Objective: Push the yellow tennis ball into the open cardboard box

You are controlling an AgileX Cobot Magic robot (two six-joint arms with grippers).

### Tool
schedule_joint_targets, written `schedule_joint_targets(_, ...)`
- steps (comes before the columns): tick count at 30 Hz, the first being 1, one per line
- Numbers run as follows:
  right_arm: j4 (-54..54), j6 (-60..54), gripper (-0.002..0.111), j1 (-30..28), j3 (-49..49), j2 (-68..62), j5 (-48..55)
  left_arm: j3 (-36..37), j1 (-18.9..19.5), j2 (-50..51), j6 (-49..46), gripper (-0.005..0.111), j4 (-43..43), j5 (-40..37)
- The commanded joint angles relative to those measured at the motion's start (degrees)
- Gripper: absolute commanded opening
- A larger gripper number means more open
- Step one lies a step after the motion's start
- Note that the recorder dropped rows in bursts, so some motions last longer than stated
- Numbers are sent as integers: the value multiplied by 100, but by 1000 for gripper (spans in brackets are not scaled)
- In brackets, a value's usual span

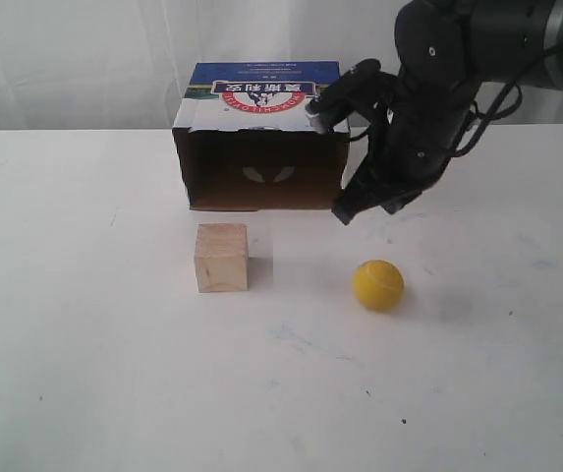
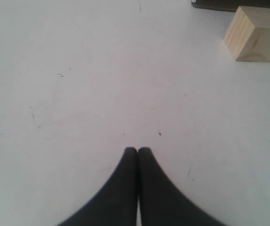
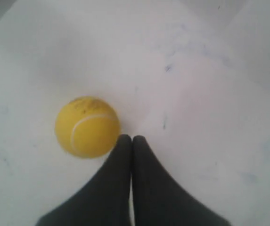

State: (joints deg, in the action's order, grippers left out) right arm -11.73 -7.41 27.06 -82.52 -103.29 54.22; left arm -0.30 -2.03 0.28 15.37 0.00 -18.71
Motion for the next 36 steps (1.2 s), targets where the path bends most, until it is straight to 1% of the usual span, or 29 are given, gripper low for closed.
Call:
schedule_joint_targets(1,477,-296,0,-12,378,49,237,30,-34,-28,-26,0,0,-192)
schedule_joint_targets(4,706,-398,0,0,658,38,38,30,-34,-28,-26,0,0,-192)
schedule_joint_targets(8,706,-433,0,0,982,-13,-693,30,-34,-28,-26,0,0,-192)
schedule_joint_targets(16,683,-567,0,0,987,-620,-1561,30,-34,-28,-26,0,0,-192)
schedule_joint_targets(21,683,-567,0,0,975,-873,-1686,30,-34,-28,-26,0,0,-192)
schedule_joint_targets(32,683,-567,0,0,963,-883,-1834,30,-34,-28,-26,0,0,-192)
schedule_joint_targets(36,683,-567,0,0,823,-883,-1988,30,-34,-28,-26,0,0,-192)
